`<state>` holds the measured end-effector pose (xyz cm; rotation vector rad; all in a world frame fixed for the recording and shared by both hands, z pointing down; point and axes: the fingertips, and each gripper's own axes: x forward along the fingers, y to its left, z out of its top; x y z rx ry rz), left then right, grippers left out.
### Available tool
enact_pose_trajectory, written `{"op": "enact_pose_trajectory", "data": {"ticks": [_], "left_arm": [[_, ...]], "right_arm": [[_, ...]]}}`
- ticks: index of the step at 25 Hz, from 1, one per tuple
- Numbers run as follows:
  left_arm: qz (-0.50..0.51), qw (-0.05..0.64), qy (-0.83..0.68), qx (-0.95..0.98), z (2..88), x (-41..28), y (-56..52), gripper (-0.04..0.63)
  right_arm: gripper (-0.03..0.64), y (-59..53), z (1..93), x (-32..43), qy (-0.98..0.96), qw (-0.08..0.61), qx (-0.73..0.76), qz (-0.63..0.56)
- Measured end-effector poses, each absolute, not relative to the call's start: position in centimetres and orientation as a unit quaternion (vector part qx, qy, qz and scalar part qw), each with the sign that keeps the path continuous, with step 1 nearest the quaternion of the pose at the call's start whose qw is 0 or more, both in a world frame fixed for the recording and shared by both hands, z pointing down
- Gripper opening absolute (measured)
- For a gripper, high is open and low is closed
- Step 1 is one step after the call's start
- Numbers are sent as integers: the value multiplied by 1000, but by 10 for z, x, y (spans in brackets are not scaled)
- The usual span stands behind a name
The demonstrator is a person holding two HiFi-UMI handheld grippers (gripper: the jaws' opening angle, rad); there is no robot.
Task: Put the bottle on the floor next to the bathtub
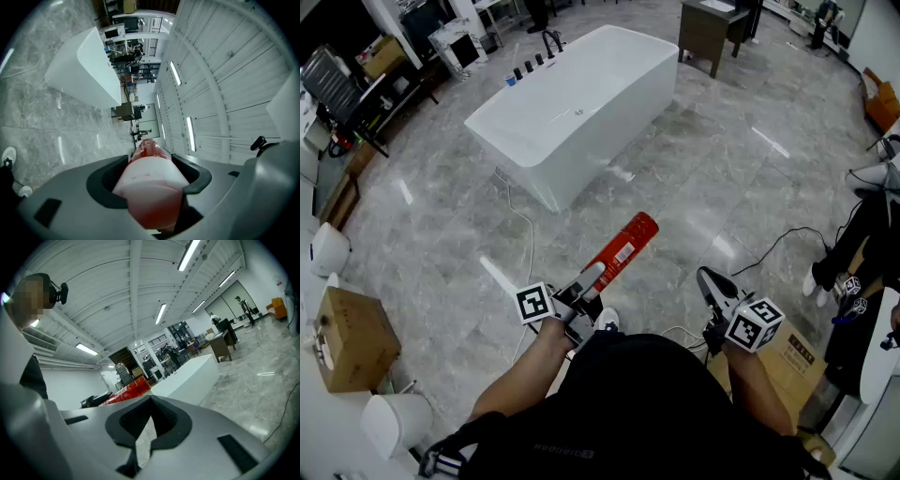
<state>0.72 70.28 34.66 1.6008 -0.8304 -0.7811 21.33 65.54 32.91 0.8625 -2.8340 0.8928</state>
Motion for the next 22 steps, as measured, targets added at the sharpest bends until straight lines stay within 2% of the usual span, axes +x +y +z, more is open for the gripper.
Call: {"op": "enact_pose_trajectory", "data": {"ticks": [12, 18, 22], "left_arm": [[-349, 559, -340, 671, 341, -3, 690, 301], [-346, 560, -342, 670, 346, -13, 682, 301], [-348, 561, -344, 668, 352, -23, 676, 301]], "right_arm": [[37, 651, 332, 203, -914, 31, 289, 282], [40, 644, 328, 190, -903, -2, 270, 333], [40, 634, 347, 181, -902, 49, 294, 312]]}}
